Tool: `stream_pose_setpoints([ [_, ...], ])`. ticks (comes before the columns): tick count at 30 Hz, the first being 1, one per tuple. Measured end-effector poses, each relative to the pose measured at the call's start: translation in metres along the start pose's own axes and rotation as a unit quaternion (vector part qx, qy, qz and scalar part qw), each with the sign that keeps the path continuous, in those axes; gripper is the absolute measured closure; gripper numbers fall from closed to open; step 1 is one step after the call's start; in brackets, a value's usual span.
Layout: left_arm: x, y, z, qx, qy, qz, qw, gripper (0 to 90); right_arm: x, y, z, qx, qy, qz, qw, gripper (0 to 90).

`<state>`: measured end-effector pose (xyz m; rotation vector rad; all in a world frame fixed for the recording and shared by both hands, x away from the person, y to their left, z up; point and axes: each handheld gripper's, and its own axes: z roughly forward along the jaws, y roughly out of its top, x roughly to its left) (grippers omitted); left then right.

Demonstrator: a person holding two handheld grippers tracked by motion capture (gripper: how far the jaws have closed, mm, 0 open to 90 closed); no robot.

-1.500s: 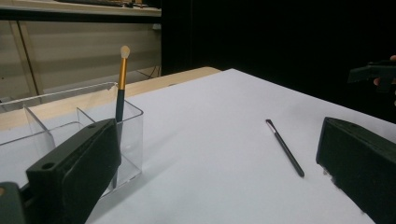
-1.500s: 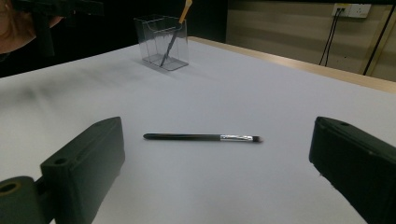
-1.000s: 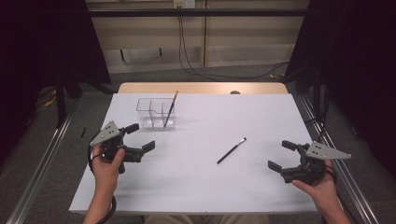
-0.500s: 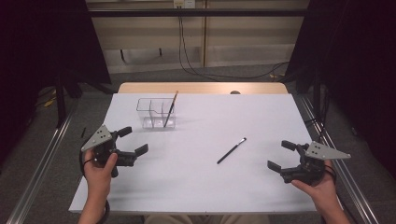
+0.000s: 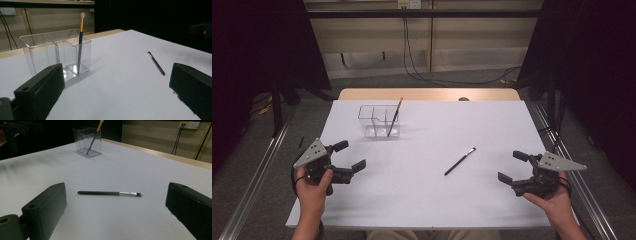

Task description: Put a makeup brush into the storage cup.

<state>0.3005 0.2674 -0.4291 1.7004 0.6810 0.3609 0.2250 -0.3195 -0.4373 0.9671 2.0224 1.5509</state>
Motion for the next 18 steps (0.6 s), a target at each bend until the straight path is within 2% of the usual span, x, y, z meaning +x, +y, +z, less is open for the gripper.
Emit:
stream_pose_setpoints([
  [12, 0.0, -0.006, -0.012, -0.003, 0.002, 0.006, 1.0, 0.0, 0.001, 0.0, 0.003, 0.001, 0.0, -0.001, 1.0, 3.0],
  [18, 0.001, -0.009, -0.017, -0.003, 0.003, 0.002, 1.0, 0.1, 0.001, 0.001, 0.004, 0.001, -0.002, -0.002, 1.0, 3.0],
])
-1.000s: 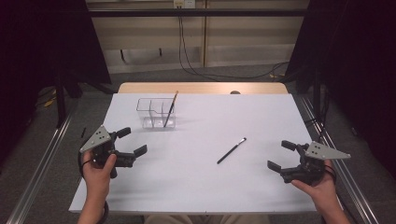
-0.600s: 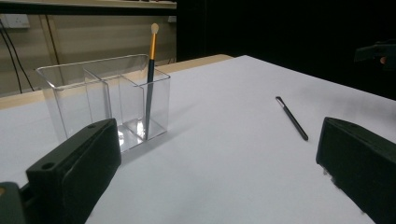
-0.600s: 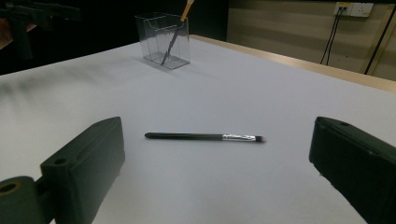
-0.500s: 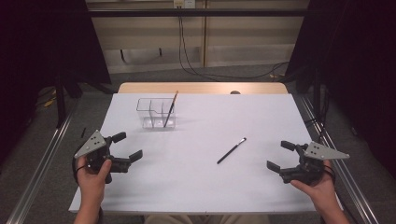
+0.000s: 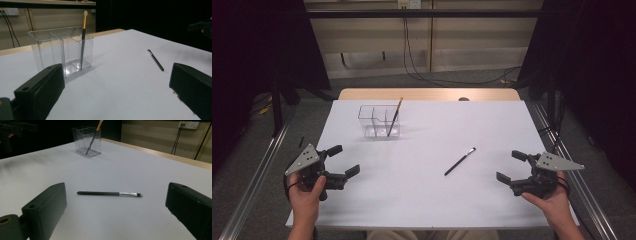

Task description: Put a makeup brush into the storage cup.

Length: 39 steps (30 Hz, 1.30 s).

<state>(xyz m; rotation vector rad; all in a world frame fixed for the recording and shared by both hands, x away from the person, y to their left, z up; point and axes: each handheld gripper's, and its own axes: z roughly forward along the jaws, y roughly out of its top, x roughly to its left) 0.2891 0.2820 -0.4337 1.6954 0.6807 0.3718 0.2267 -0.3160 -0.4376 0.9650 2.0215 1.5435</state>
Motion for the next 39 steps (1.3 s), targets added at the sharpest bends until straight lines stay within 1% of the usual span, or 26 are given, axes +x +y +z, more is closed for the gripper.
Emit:
stream_pose_setpoints([
  [1, 0.0, 0.0, -0.001, -0.003, 0.001, -0.003, 1.0, 0.0, 0.0, 0.0, 0.0, 0.0, -0.001, 0.001, 1.0, 3.0],
  [3, 0.001, 0.0, -0.003, -0.004, 0.001, -0.002, 1.0, 0.0, 0.0, 0.001, 0.001, -0.002, -0.002, 0.002, 1.0, 3.0],
  [6, 0.002, -0.001, -0.006, -0.008, 0.003, -0.005, 1.0, 0.0, 0.001, 0.001, 0.003, 0.001, 0.0, 0.001, 1.0, 3.0],
  [8, 0.002, -0.002, -0.008, -0.006, 0.004, -0.004, 1.0, 0.0, 0.001, 0.001, 0.005, 0.003, 0.0, 0.0, 1.0, 3.0],
  [9, 0.002, -0.003, -0.008, -0.007, 0.004, -0.006, 1.0, 0.0, 0.001, 0.001, 0.006, 0.003, 0.001, 0.001, 1.0, 3.0],
  [11, 0.002, -0.003, -0.009, -0.002, 0.004, 0.0, 1.0, 0.0, 0.001, 0.001, 0.008, 0.004, 0.001, 0.001, 1.0, 3.0],
  [12, 0.002, -0.004, -0.009, -0.003, 0.005, -0.003, 1.0, 0.1, 0.001, 0.001, 0.01, 0.004, 0.002, 0.001, 1.0, 3.0],
  [13, 0.002, -0.004, -0.009, -0.003, 0.003, -0.006, 1.0, 0.1, 0.0, 0.001, 0.011, 0.005, 0.002, 0.0, 1.0, 3.0],
  [15, 0.001, -0.005, -0.007, 0.001, 0.004, -0.004, 1.0, 0.0, 0.0, 0.001, 0.013, 0.006, 0.002, 0.0, 1.0, 3.0],
  [16, 0.0, -0.006, -0.007, 0.002, 0.003, -0.006, 1.0, 0.0, 0.0, 0.001, 0.013, 0.007, 0.002, 0.001, 1.0, 2.9],
  [21, -0.002, -0.007, -0.005, 0.009, 0.0, -0.002, 1.0, 0.1, 0.0, 0.003, 0.017, 0.004, 0.003, -0.001, 1.0, 2.7],
  [26, -0.003, -0.006, -0.004, 0.005, -0.003, -0.001, 1.0, 0.0, 0.0, 0.005, 0.02, 0.006, -0.003, 0.0, 1.0, 2.5],
  [29, -0.002, -0.007, -0.004, 0.004, -0.005, -0.003, 1.0, 0.0, 0.0, 0.006, 0.022, 0.004, -0.006, 0.003, 1.0, 2.5],
  [30, -0.001, -0.007, -0.004, 0.007, -0.003, 0.002, 1.0, 0.0, 0.0, 0.006, 0.023, 0.006, -0.007, 0.004, 1.0, 2.5],
  [32, -0.001, -0.006, -0.003, 0.005, -0.004, -0.004, 1.0, 0.1, 0.0, 0.005, 0.024, 0.005, -0.008, 0.007, 0.9999, 2.5],
  [33, -0.001, -0.006, -0.003, 0.006, -0.004, 0.0, 1.0, 0.1, 0.0, 0.004, 0.024, 0.007, -0.009, 0.007, 0.9999, 2.5],
  [39, -0.003, -0.005, -0.001, 0.005, -0.009, 0.003, 0.9999, 0.0, 0.0, 0.002, 0.023, 0.009, -0.014, 0.018, 0.9997, 2.4],
])
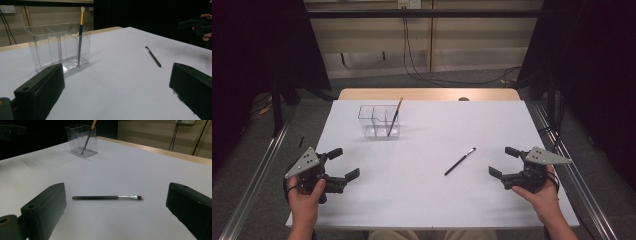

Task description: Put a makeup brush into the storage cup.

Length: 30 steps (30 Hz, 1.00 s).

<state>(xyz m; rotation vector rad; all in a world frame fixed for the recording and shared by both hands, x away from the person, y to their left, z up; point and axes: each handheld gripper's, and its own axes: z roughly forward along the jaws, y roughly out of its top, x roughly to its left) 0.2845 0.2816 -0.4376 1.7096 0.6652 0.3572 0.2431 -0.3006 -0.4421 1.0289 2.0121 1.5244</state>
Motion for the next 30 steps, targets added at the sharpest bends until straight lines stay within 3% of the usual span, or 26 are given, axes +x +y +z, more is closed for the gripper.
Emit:
stream_pose_setpoints([
  [10, -0.002, 0.005, -0.001, -0.014, -0.004, -0.001, 0.9999, 0.0, 0.001, 0.005, -0.002, 0.006, -0.008, 0.006, 0.9999, 2.4],
  [30, -0.001, 0.004, -0.003, -0.015, -0.003, 0.0, 0.9999, 0.0, -0.005, 0.008, 0.038, 0.054, -0.024, 0.026, 0.9979, 2.4],
])
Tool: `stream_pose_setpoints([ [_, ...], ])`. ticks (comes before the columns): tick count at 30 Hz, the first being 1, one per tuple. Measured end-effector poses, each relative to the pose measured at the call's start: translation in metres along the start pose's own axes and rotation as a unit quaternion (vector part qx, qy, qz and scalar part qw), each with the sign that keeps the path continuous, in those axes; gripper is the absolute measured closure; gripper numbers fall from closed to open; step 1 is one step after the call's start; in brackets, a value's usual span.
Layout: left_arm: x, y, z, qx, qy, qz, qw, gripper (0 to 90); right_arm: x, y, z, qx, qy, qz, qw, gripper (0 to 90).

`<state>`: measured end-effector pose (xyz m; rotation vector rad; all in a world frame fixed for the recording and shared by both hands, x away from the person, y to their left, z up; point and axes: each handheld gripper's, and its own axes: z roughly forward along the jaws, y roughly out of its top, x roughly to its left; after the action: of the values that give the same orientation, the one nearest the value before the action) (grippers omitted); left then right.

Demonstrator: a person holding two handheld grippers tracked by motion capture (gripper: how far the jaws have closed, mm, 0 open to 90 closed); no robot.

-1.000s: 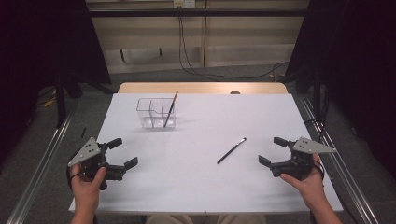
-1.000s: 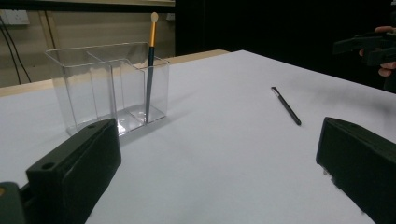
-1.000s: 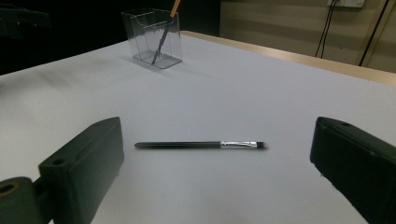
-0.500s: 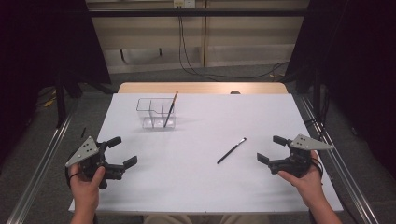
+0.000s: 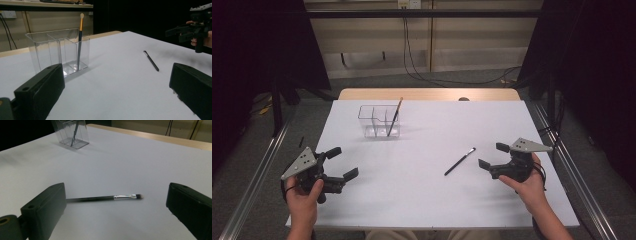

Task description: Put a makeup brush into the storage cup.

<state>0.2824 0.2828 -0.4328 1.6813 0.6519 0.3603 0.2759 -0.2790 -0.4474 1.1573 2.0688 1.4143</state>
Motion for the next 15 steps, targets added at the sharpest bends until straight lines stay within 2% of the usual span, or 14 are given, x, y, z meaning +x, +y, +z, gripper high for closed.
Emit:
stream_pose_setpoints([
  [7, 0.0, 0.0, 0.003, 0.002, -0.001, 0.001, 1.0, 0.0, -0.002, 0.004, 0.008, 0.025, -0.008, 0.009, 0.9996, 2.4],
  [15, 0.001, 0.0, 0.004, 0.005, -0.004, 0.001, 1.0, 0.0, -0.002, 0.006, 0.021, 0.063, -0.019, 0.027, 0.9975, 2.3],
])
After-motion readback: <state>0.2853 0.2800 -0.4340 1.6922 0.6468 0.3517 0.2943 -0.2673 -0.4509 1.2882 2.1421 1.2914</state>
